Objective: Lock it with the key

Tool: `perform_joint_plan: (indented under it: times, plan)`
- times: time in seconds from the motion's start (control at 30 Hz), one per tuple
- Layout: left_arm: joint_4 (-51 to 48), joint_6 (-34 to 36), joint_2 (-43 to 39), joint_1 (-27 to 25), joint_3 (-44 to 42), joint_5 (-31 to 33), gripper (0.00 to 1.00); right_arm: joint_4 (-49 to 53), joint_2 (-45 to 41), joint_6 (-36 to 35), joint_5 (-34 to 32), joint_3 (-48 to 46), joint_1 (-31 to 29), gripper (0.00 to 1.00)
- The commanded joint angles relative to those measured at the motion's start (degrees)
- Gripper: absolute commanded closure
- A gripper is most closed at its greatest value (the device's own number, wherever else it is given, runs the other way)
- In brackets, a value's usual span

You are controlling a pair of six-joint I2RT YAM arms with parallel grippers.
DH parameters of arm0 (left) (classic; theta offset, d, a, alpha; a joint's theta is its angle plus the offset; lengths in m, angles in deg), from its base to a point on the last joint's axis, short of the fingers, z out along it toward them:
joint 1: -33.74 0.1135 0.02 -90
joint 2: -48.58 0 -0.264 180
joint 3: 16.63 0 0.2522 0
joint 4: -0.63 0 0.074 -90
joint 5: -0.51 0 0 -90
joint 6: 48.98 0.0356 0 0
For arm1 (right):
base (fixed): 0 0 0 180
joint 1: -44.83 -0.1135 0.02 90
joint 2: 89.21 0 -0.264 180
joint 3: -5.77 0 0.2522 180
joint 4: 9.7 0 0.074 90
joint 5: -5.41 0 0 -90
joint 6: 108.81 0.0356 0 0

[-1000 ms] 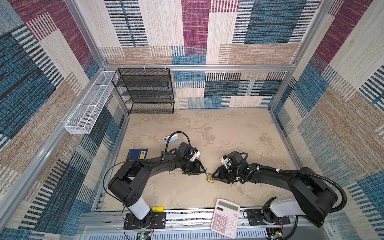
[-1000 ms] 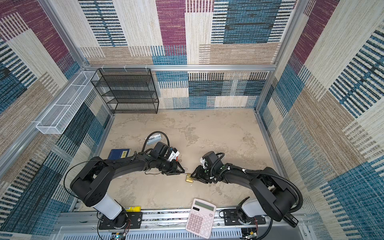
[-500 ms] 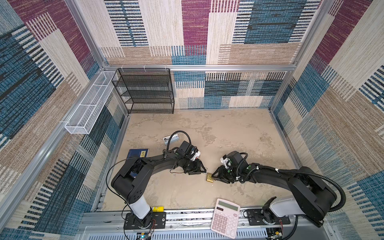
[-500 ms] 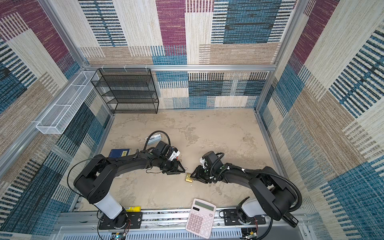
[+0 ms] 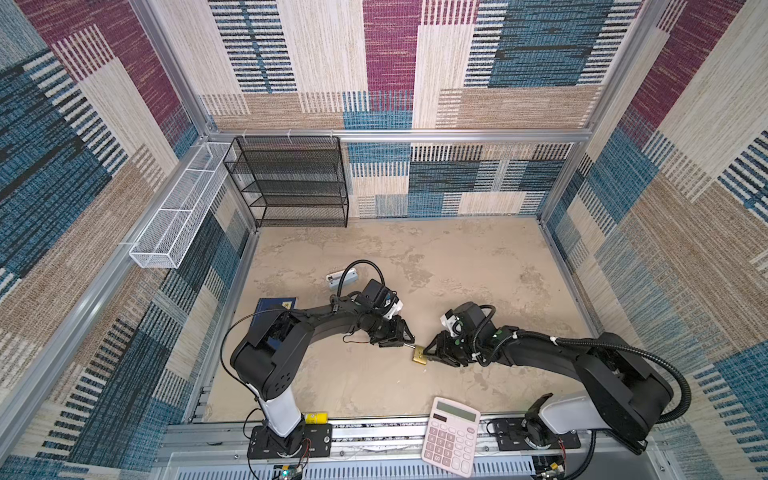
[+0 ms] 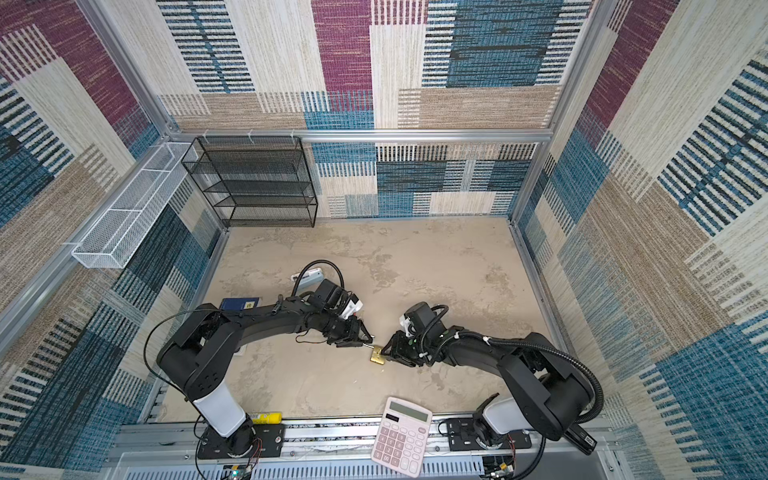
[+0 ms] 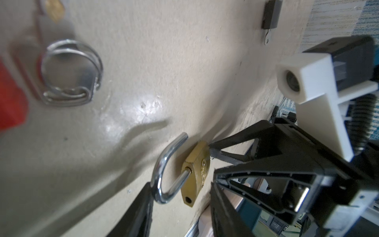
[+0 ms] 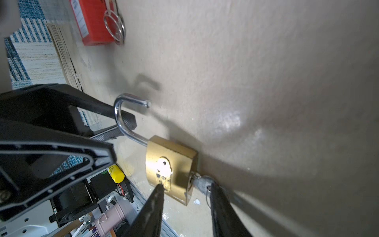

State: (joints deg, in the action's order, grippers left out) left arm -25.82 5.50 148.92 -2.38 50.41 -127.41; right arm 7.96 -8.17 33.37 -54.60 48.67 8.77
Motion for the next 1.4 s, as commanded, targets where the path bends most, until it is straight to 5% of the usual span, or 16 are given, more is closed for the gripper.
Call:
perform_joint_plan:
  times: [0.0, 0.33, 0.67, 0.87, 0.97, 1.37]
  plan:
    - [-0.41, 1.16, 0.66, 0.08, 0.90, -0.62, 0.53, 1.27, 0.33, -0.25, -0.99, -0.18, -0.07, 0.59]
    - [1.09, 1.35, 1.65, 0.08, 1.48, -1.18, 0.55, 1.46, 0.25, -0.25, -1.18, -0.33, -0.14, 0.61]
    - [1.57, 1.54, 2.25, 0.08, 2.05, -1.82, 0.82, 1.20, -1.32, -0.49, -1.58, -0.36, -0.11, 0.59]
    - [1.53, 1.58, 2.14, 0.08, 2.01, -2.15, 0.89, 0.68, -4.25, -0.33, -1.87, -1.21, -0.08, 0.56]
    - [1.48, 1.82, 1.26, 0.08, 1.92, -2.42, 1.00, 1.16, -7.77, -0.87, -2.86, -1.08, -0.07, 0.52]
    - [-8.18, 8.22, -9.26, 0.52, 10.16, -0.69, 1.00, 8.21, -30.61, -15.10, -15.17, 6.53, 1.58, 0.27]
